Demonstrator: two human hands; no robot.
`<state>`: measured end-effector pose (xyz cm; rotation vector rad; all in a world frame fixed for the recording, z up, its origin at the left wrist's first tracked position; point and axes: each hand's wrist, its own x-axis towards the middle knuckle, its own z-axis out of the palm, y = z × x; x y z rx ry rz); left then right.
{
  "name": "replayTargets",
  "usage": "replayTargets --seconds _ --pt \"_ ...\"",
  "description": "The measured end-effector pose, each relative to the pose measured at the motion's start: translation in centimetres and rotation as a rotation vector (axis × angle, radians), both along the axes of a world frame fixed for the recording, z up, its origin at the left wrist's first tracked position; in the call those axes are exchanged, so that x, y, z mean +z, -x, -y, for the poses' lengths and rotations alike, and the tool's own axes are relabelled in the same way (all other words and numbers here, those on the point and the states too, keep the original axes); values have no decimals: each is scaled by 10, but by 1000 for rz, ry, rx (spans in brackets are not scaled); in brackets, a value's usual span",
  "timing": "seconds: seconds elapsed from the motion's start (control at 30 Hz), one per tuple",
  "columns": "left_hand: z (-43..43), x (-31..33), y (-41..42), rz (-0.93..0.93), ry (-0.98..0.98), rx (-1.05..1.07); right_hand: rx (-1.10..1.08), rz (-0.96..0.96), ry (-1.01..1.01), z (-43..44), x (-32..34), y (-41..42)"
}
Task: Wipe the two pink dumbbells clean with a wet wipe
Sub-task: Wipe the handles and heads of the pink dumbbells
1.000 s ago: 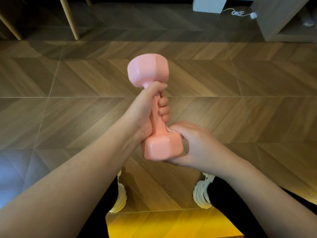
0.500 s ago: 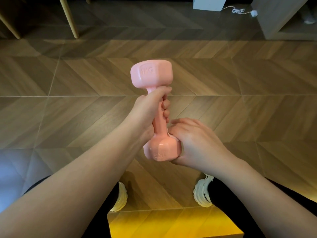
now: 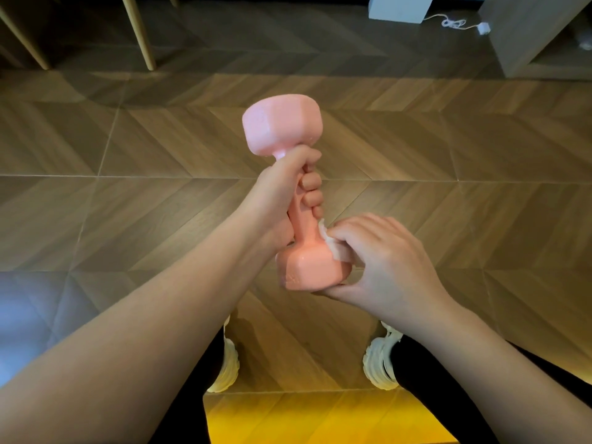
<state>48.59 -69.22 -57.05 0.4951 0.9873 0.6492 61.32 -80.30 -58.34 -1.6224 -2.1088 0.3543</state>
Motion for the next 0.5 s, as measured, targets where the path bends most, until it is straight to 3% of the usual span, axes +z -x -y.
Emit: replayTargets --seconds 0.17,0.37,0.5 --pt "3 2 1 7 -14 -82 17 -128 324 -6 -3 8" --pt "0 2 2 -163 -46 -132 -90 25 -20 0 -2 8" --pt "0 -6 3 -181 2 -81 -88 83 16 0 -4 11"
